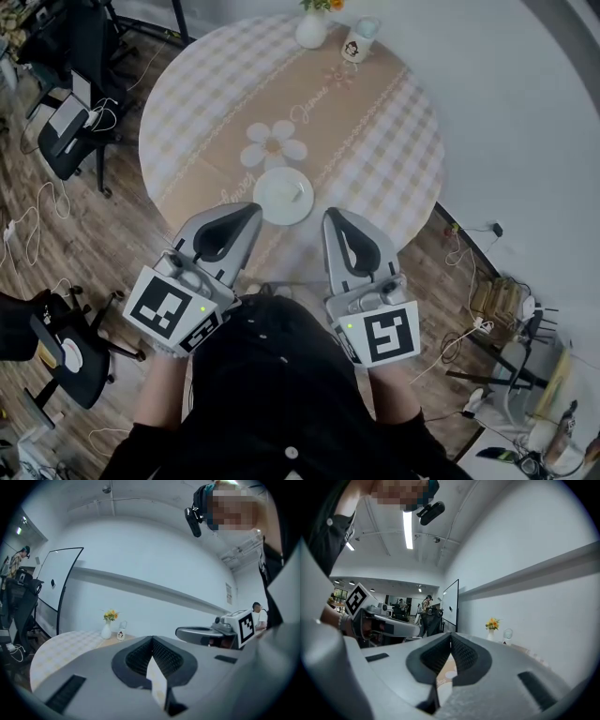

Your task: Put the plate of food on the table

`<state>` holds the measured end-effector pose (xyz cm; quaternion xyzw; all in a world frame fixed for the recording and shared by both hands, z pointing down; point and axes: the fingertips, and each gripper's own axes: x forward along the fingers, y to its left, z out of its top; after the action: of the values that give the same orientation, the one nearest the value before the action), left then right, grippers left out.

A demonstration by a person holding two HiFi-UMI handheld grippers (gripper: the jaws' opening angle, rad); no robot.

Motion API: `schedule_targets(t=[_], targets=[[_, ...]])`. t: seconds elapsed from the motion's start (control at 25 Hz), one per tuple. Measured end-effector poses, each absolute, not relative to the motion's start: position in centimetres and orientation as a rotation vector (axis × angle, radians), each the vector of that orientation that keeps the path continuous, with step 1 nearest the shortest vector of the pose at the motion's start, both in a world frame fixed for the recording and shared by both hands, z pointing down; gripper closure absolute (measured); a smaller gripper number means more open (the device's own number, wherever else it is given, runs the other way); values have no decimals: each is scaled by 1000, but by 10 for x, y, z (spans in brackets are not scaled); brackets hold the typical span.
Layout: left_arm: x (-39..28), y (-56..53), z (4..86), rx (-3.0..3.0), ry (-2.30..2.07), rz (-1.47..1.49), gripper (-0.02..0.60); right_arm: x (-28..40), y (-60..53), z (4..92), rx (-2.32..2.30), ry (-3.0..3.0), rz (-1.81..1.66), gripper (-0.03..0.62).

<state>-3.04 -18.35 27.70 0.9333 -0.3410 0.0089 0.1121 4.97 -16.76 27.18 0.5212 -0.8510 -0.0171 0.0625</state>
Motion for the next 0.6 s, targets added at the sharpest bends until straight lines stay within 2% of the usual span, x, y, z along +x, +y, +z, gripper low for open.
schedule_targets(t=[0.6], targets=[[-40, -179, 276, 2718, -1013, 1, 580, 42, -163, 280, 1536, -2570, -11, 594]])
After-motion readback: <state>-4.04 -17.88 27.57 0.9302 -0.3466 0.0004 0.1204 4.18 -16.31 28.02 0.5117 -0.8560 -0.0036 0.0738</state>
